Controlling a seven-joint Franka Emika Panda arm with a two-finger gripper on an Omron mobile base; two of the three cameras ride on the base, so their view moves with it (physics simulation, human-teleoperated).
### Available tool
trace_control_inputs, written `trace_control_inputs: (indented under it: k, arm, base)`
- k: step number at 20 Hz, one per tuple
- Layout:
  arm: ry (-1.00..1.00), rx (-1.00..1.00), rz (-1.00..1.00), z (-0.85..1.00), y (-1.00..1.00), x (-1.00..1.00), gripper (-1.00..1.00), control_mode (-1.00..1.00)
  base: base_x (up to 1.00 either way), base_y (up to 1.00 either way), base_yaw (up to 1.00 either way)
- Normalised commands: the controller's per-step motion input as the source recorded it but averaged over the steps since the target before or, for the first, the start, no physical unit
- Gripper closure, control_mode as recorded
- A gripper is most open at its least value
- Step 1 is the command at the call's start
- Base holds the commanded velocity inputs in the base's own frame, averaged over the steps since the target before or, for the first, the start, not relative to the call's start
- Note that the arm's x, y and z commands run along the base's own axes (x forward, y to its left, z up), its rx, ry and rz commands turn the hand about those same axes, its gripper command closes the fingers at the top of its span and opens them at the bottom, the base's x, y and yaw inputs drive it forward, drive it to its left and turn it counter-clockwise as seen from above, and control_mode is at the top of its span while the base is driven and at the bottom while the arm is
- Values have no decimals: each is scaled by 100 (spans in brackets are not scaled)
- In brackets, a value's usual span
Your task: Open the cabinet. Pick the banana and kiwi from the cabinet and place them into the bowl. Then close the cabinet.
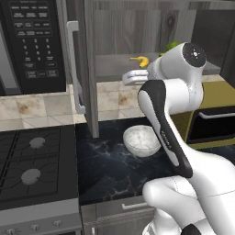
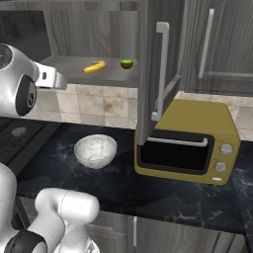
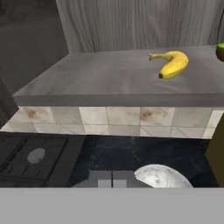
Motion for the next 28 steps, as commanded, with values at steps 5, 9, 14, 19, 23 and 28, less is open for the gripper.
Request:
trace_control_inputs:
  k: [5,9,14,19,23,28]
  arm:
    - [0,-5,-13,-1,-42,0,100,-100]
    - [0,-2,-3,-4,-30,0,100,-100]
    - [0,0,-2,0,-34,5,100,-100]
    - [0,0,0,0,-28,16,100,-100]
    - [1,0,-1,0,-18,13,-100,-100]
    - [0,0,-2,0,-14,16,-100,-100]
  base:
    - [0,0,0]
    - [0,0,0]
    - [0,0,0]
    - [0,0,0]
    - [0,0,0]
    - [0,0,0]
